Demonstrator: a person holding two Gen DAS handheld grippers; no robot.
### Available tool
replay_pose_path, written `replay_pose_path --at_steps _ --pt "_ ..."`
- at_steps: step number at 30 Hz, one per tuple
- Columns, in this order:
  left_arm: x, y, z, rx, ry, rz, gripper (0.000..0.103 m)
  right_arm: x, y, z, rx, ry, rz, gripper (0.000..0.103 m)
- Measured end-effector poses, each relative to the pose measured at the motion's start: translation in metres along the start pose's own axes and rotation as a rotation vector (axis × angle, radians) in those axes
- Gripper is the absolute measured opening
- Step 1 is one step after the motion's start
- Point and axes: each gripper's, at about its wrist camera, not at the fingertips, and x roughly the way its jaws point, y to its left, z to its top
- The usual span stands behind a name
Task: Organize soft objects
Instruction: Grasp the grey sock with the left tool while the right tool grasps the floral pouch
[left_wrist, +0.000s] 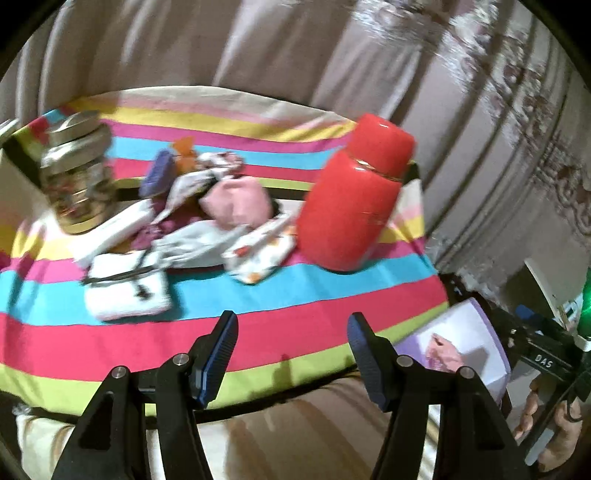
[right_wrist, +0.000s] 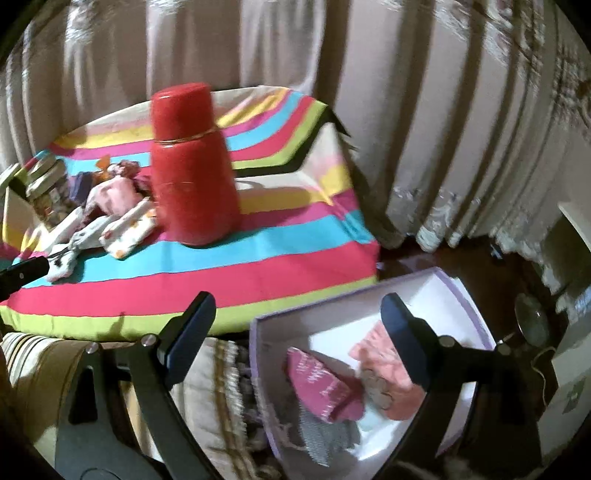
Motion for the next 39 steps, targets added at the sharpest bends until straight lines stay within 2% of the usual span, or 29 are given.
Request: replay_pose_path --at_steps 4,8,13,19,22,26,32,39 --pt "-0.008 0.025 -0.004 -0.017 -0.002 0.027 0.062 0.005 0.027 0.003 -0.024 0.001 0.060 0.092" --pt "-0.012 0.047 -0.006 -0.037 -0.004 0.047 0.062 0.017 0.055 0.008 -0.013 0.035 0.191 0.092" --pt "-0.017 0.064 -0.007 -0.060 -0.009 0.045 0.062 0.038 0.092 0.013 0.025 0.080 0.305 0.092" --pt "-0.011 0.075 -0.001 -0.032 0.004 0.049 0.062 0.068 0.133 0.025 0.064 0.128 0.354 0.092" --pt "-0.002 0.076 0.004 0.022 0.019 0.068 0.062 0.088 0.146 0.028 0.137 0.177 0.384 0.092" --pt "0.018 0.078 0.015 0.091 0.043 0.090 0.062 0.110 0.155 0.030 0.245 0.211 0.374 0.092" --pt "0.059 0.072 0.033 0.221 0.077 0.097 0.062 0.133 0.157 0.029 0.383 0.208 0.358 0.092" --pt "0.118 0.061 0.046 0.358 0.148 0.153 0.062 0.140 0.148 0.027 0.436 0.184 0.309 0.092"
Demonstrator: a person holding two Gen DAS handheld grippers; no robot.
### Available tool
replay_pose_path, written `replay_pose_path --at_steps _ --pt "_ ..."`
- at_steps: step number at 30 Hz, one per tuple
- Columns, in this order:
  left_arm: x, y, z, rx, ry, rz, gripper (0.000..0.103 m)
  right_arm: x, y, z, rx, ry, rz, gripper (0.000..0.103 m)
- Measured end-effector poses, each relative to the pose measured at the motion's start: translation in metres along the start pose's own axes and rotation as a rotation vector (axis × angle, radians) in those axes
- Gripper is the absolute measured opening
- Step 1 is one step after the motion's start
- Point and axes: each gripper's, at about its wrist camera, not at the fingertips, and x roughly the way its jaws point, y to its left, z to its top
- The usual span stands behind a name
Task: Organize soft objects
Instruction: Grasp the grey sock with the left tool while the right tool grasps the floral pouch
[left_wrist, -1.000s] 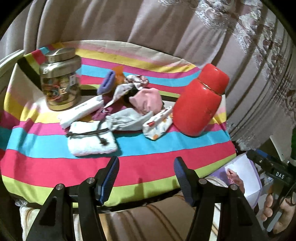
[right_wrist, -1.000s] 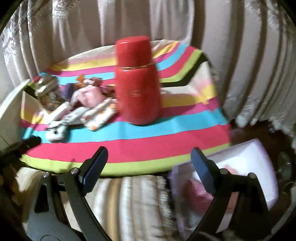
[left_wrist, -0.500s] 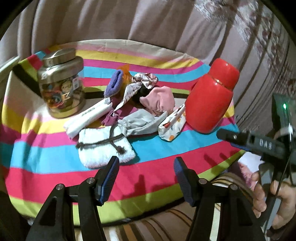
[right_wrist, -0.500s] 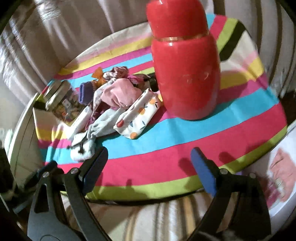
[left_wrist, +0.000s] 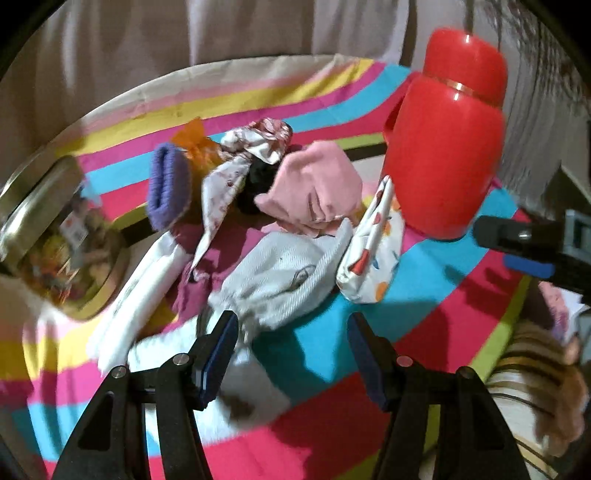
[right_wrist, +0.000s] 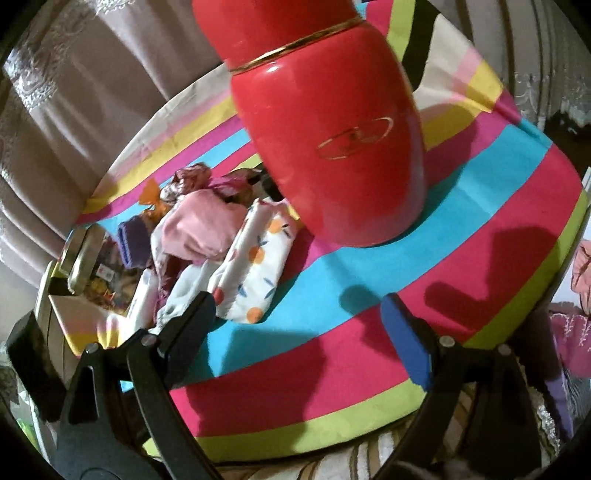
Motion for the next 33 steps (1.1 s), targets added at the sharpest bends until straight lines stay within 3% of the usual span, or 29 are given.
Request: replay_pose_path --at_steps 6,9,11,14,15,19,23,33 --pt "0.031 -0.007 0.016 0.066 0.032 0.038 0.062 0.014 -0.009 0.002 0.038 0.020 -0.011 0.092" --pt "0.045 -0.005 0.018 0.073 0.051 0.031 0.056 0.018 -0.008 0.002 0.036 0.024 -0.012 0.092" --pt "0.051 -0.002 0.016 0.060 0.056 0.014 0.036 0.024 -0.007 0.002 0.042 0.034 -0.010 0.092" --pt "0.045 0.013 0.013 -0.003 0.036 -0.024 0.014 0.028 -0.004 0.002 0.046 0.041 -0.007 0.092" --pt "0.042 0.016 0.013 -0.021 0.030 -0.045 0.011 0.030 -0.003 0.002 0.047 0.043 -0.007 0.092" --pt "0.023 0.026 0.010 -0.059 -0.017 -0.081 0.009 0.037 0.004 -0.001 0.040 0.053 -0.009 0.092" --pt "0.000 0.042 0.005 -0.161 -0.075 -0.148 0.009 0.042 0.017 -0.002 0.007 0.047 -0.020 0.092" --pt "-0.043 0.072 -0.019 -0.360 -0.162 -0.142 0.009 0.058 0.042 -0.003 -0.059 0.036 -0.065 0.092"
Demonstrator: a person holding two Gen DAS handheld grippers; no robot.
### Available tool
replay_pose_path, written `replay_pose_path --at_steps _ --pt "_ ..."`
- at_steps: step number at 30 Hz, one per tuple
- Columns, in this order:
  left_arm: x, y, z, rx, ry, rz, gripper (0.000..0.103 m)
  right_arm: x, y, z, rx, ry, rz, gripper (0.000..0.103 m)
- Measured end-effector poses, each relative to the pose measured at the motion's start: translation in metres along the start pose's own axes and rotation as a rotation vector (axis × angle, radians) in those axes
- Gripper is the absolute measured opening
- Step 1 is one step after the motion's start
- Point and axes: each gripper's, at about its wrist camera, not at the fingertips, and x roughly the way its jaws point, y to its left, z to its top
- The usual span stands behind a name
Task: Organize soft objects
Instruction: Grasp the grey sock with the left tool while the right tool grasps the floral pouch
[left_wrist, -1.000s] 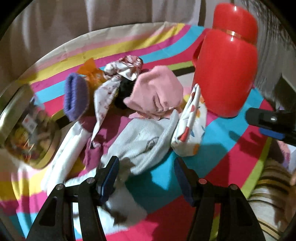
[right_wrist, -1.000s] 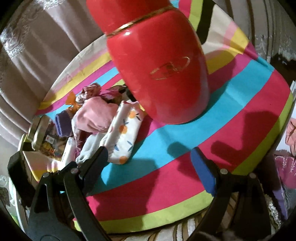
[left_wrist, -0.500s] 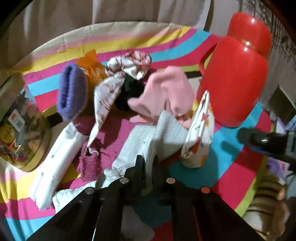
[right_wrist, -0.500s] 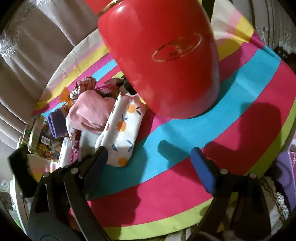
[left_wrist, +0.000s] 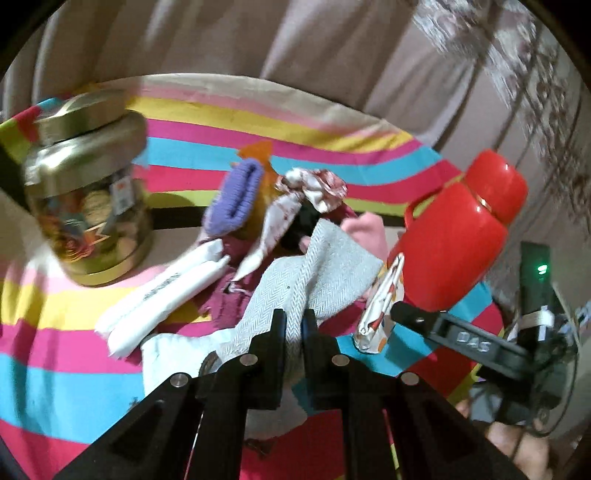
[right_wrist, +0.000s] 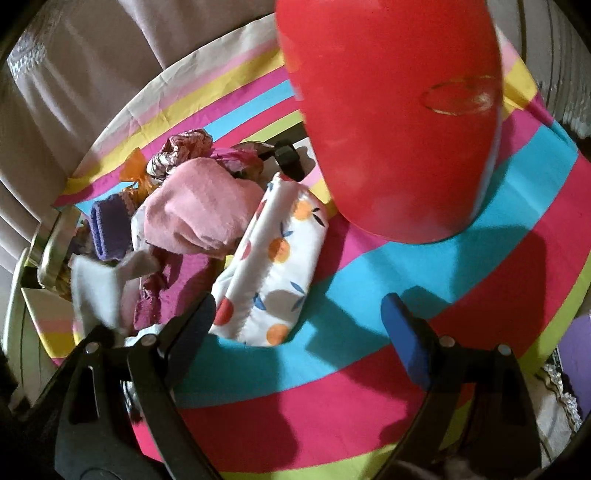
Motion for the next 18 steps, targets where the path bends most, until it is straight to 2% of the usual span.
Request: replay_pose_path --at_steps 7,13,15,16,18 --pt "-0.021 -0.007 0.003 -0.042 -0.055 -0.011 0.009 0.018 0.018 0.004 -0.062 0.006 -0.029 0.092" --pt "-0.032 -0.008 0.000 -0.079 -0.066 -0.010 0.009 0.030 0.022 0.006 -0.098 0.021 -0.054 0.092" --pt "-0.036 -0.007 -0.002 -0.088 -0.067 -0.015 0.009 0.034 0.024 0.006 -0.120 0.029 -0.036 0.081" --pt "-0.037 -0.008 -0.003 -0.090 -0.067 -0.015 0.009 0.039 0.027 0.008 -0.129 0.036 -0.029 0.066" --pt "-0.038 -0.008 -0.004 -0.095 -0.064 -0.013 0.009 0.038 0.031 0.006 -0.154 0.041 -0.019 0.059"
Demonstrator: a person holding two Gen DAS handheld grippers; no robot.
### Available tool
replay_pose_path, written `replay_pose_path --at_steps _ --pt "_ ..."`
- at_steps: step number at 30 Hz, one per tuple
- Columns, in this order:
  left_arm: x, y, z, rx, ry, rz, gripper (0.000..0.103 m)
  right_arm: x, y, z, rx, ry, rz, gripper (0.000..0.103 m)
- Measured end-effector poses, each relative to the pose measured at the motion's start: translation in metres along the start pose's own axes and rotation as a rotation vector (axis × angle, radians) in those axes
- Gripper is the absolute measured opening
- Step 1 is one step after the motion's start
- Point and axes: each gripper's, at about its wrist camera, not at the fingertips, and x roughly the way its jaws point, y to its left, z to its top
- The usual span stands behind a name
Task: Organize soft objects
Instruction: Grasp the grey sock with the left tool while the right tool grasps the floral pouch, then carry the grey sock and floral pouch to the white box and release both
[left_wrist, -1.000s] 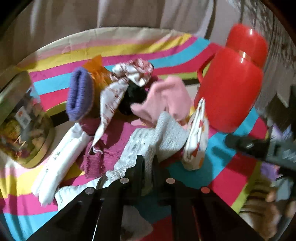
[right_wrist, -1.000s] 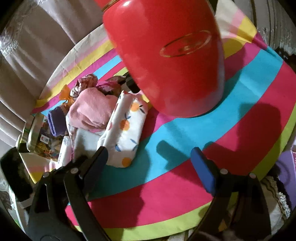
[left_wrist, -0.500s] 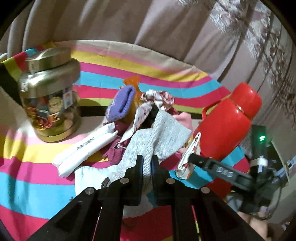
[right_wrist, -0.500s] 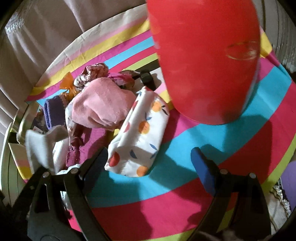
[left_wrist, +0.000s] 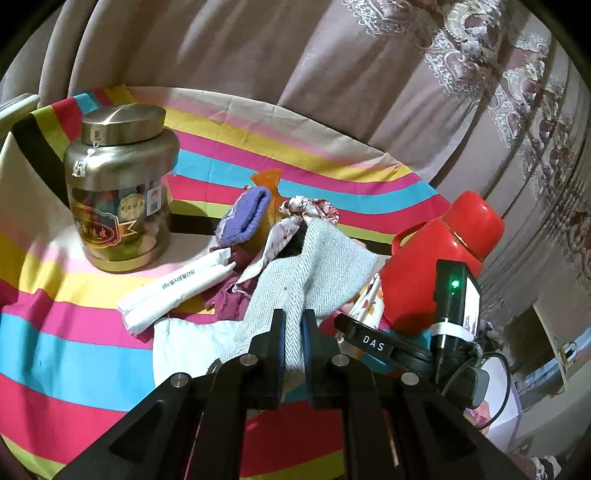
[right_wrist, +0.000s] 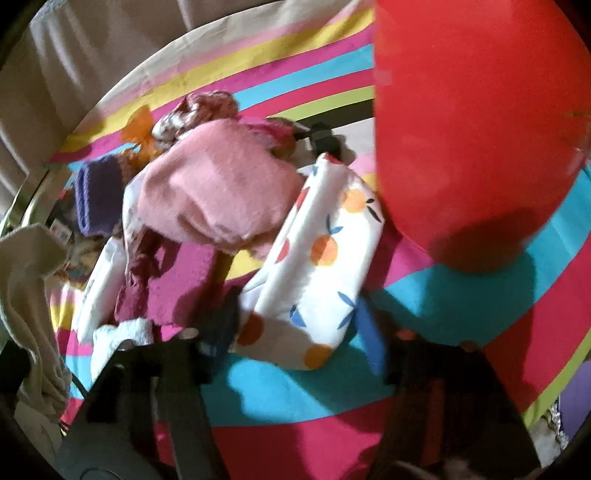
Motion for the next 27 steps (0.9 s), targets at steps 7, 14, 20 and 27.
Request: replay_pose_path --at_steps 7,14,20,27 --pt "-0.004 -0.001 -0.006 -0.023 0.006 -0.005 0.009 -0.017 -0.004 -0.006 -0.033 -0.011 0.055 0.044" --pt "-0.008 -0.013 -0.011 -0.016 0.011 -0.014 0.009 -0.047 -0.021 -0.015 -0.052 -0.019 0.116 0.042" --pt "-0.008 -0.022 -0.018 -0.022 0.023 -0.023 0.009 -0.074 -0.025 -0.021 -0.096 -0.052 0.127 0.042" --pt "-0.009 -0.048 -0.027 -0.004 0.042 -0.068 0.009 -0.111 -0.044 -0.033 -0.122 -0.104 0.107 0.042"
